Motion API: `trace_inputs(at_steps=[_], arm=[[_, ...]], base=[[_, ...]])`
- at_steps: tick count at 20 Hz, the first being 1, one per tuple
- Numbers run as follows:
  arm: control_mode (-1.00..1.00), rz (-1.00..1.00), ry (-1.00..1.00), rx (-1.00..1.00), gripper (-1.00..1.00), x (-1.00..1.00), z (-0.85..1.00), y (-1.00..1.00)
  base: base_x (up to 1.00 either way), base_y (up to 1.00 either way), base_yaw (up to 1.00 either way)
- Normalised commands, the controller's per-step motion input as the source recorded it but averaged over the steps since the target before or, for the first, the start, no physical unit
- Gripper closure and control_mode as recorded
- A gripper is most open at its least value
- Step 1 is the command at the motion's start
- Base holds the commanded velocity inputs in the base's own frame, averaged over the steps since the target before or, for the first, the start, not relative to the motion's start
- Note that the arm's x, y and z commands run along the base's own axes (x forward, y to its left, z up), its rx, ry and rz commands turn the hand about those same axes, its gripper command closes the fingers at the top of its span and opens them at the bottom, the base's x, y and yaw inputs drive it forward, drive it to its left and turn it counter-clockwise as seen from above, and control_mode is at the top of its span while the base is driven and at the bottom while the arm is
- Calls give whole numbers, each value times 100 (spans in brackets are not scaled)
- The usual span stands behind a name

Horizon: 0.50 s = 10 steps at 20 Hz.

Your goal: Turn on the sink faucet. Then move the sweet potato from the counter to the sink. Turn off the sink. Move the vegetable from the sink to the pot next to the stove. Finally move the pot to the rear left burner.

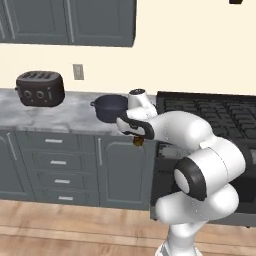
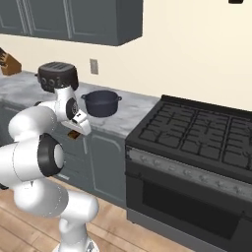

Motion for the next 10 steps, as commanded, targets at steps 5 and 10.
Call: trace_inputs(at_steps=[5,10], arm=[[100,0,0,0,100,0,0,0],[100,0,0,0,100,0,0,0]], base=[[0,-58,0],[0,-43,0]])
